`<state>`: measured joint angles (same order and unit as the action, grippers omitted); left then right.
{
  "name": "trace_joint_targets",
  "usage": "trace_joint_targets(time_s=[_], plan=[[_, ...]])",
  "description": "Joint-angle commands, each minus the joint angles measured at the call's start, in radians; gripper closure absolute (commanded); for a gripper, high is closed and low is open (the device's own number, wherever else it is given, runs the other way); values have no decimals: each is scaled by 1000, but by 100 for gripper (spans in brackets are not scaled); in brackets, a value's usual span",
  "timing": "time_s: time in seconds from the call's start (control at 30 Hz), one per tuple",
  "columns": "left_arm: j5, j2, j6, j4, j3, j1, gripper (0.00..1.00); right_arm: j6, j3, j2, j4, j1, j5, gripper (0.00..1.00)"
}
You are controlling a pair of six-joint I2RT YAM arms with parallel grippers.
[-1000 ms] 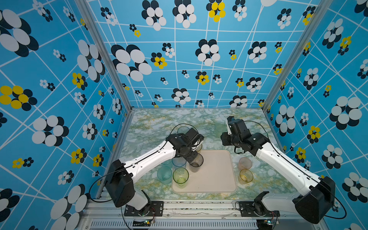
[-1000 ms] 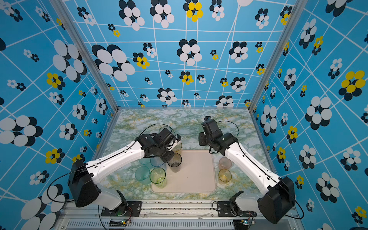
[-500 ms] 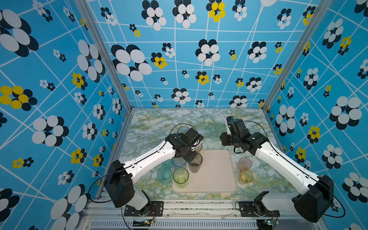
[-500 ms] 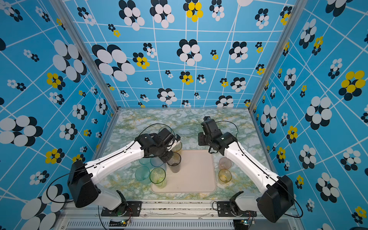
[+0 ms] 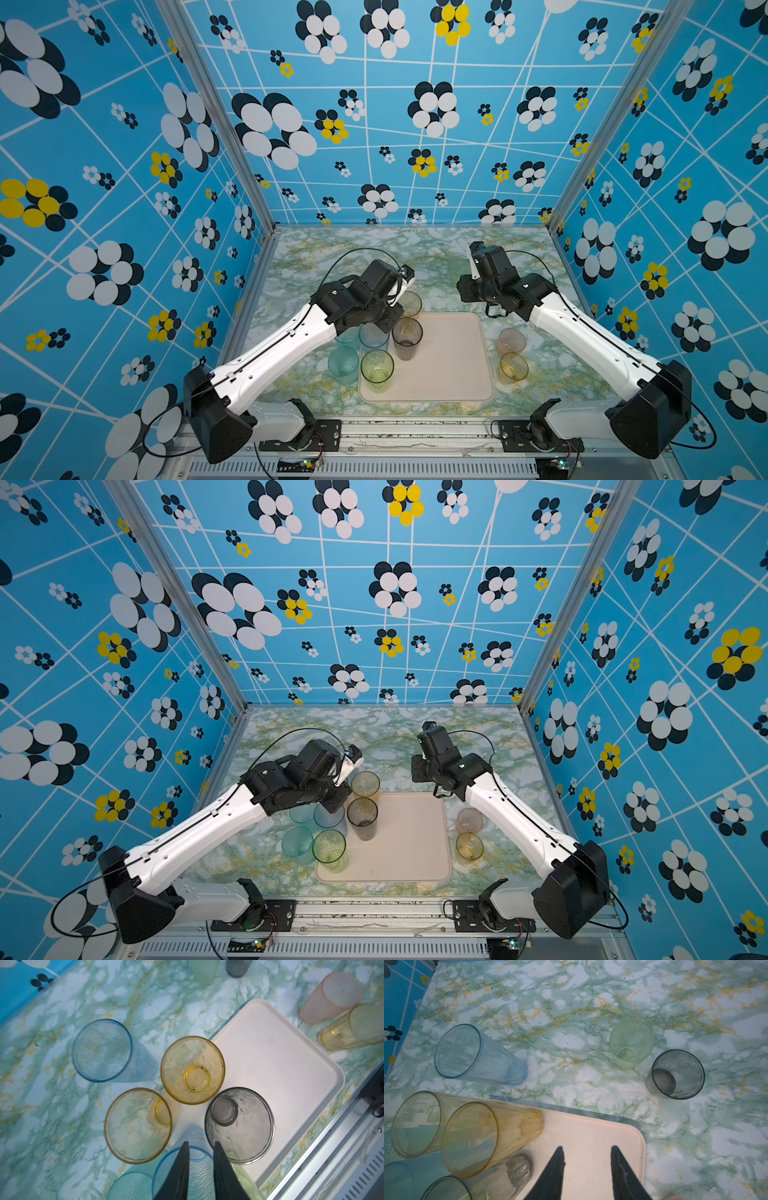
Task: Place the glasses into the tray
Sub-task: Place the glass on the tray, then pick up the glass from the top-center of the table.
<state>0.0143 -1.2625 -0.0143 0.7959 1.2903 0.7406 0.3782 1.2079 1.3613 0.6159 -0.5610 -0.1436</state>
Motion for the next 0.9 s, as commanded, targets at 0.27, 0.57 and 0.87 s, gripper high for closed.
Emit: trace_joint_targets(time_s=[0.27, 0.57, 0.87], plan=[[43, 159, -150, -232, -196, -287, 77, -51, 143, 112, 57, 1, 91, 61], [-106, 223, -245, -380, -401, -487, 77, -118, 385, 306, 154, -66, 125, 61], [-122, 203, -237, -379, -399, -496, 76, -170, 763, 588, 309, -109, 139, 63]])
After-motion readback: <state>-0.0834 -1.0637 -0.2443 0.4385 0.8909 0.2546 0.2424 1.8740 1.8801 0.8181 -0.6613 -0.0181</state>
